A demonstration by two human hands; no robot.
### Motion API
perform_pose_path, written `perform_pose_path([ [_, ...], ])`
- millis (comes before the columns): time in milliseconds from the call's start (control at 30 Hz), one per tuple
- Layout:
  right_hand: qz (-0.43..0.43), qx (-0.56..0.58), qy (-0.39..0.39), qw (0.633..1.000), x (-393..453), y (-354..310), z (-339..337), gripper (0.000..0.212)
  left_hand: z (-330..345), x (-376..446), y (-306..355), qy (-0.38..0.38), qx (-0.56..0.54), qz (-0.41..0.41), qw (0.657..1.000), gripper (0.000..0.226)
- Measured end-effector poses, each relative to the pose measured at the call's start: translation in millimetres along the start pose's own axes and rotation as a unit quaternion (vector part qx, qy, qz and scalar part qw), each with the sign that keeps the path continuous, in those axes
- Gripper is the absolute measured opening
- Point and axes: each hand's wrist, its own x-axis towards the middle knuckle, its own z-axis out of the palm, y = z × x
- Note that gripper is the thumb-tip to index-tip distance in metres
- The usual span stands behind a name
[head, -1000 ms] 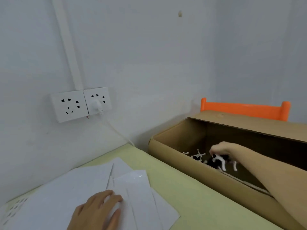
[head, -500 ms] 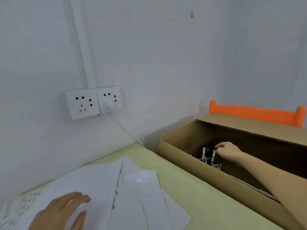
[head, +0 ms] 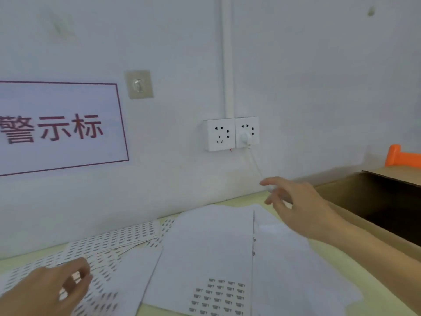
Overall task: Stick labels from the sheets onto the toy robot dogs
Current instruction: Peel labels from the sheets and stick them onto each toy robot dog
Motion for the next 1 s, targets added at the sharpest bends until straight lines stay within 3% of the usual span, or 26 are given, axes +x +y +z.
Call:
perform_pose_path([
  [67,-0.043,0.034,-0.080,0.995,-8.8,-47.6,36.2,0.034,-15.3,-19.0,1.6,-0.029,-0.047,-0.010,0.998,0.020],
  [100,-0.061,0.046,-0.122,0.990,-13.4,-69.1,53.6,0.036,-17.1,-24.2,3.7,-0.066,-0.068,-0.024,0.995,0.012],
  [233,-0.135,0.070,-0.236,0.960,-28.0,-144.7,122.1,0.041,-27.0,-37.4,18.7,-0.133,-0.100,-0.053,0.985,0.008],
  [367,-0.144,0.080,-0.260,0.951,-43.3,-206.2,185.4,0.042,-39.6,-42.7,15.5,-0.169,-0.104,-0.078,0.977,0.014],
  [467,-0.096,0.057,-0.212,0.971,-56.4,-239.2,221.2,0.049,-54.5,-45.3,5.5,-0.215,-0.125,-0.063,0.967,0.020],
  [533,-0.073,0.018,-0.193,0.978,-62.8,-250.8,233.8,0.050,-65.1,-46.2,-4.6,-0.183,-0.118,-0.076,0.973,0.019],
  [633,-0.072,-0.034,-0.195,0.978,-64.3,-248.5,240.1,0.046,-78.9,-44.1,-23.6,-0.070,-0.085,-0.110,0.988,0.014],
  [767,-0.079,-0.047,-0.201,0.975,-63.9,-241.9,238.6,0.041,-86.1,-29.2,-48.3,0.055,-0.044,-0.195,0.978,0.027],
  [833,-0.094,-0.069,-0.206,0.972,-65.2,-243.2,239.2,0.041,-87.4,-13.9,-58.4,0.048,-0.005,-0.236,0.970,0.038],
  [1000,-0.098,-0.065,-0.207,0.971,-66.2,-242.2,238.3,0.043,-92.7,27.1,-90.6,-0.047,0.234,-0.295,0.925,0.072],
])
